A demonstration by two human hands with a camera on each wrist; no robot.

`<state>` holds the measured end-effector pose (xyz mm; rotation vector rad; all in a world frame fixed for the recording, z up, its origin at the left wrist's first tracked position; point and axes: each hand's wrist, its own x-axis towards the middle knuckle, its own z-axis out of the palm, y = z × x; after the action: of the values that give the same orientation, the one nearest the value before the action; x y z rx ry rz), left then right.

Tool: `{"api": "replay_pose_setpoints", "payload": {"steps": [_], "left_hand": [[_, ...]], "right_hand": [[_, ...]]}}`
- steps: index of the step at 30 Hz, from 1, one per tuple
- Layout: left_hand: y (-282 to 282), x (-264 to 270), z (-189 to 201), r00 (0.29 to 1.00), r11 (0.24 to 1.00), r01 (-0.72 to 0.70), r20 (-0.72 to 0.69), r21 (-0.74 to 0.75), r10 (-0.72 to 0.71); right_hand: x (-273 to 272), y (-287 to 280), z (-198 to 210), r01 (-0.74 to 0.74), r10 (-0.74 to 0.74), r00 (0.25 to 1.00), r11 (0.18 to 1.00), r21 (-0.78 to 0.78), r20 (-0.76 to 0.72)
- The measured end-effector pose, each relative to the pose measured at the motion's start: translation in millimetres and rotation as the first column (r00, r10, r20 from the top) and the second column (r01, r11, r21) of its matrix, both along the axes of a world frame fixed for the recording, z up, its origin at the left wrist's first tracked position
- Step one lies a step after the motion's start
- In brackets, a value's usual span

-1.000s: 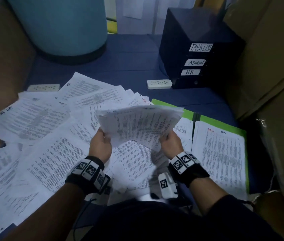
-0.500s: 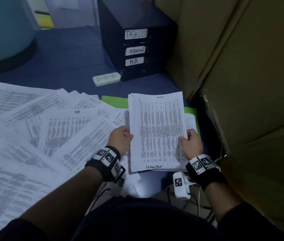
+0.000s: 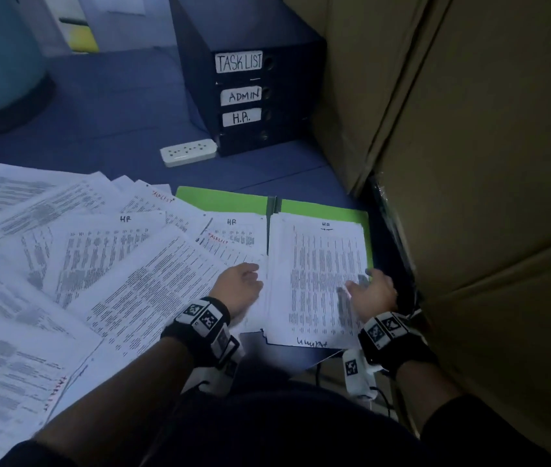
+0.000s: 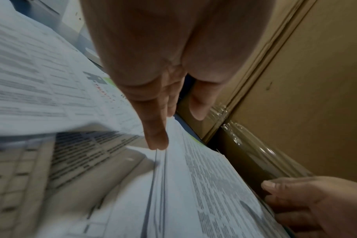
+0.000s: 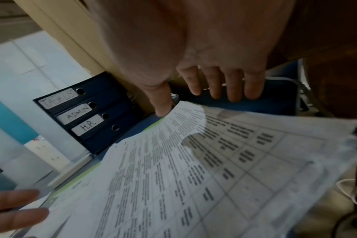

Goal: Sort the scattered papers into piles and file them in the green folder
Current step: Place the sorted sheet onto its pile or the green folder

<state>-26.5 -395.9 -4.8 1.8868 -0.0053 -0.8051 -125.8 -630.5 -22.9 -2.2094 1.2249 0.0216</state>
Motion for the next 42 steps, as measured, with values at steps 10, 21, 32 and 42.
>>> {"api": "replay_pose_setpoints", "payload": {"steps": [10,21,32,42], "left_hand": [[137,10,16,0.939,0.955,-0.297,0.182,0.004,0.292],[288,-5,13,0.849,0.863,-0.506,0.187,0.015,0.494],[329,23,40,0.887,0.926,-0.370,0.265,-0.080,0.377],[309,53,80,0.794,0.891,-0.419,0.405,-0.175,0.453]], "right_hand": [[92,122,16,-0.522,0.533,0.846,0.827,0.209,0.003],[128,224,-12,-0.581,0.574,0.772,0.811,0.064,-0.274],[123,249,138,-0.634,0.739,0.621,0.669,-0.389,0.260],[155,293,189,-0.676,0.638,0.477,0.706,-0.211,0.605]]}}
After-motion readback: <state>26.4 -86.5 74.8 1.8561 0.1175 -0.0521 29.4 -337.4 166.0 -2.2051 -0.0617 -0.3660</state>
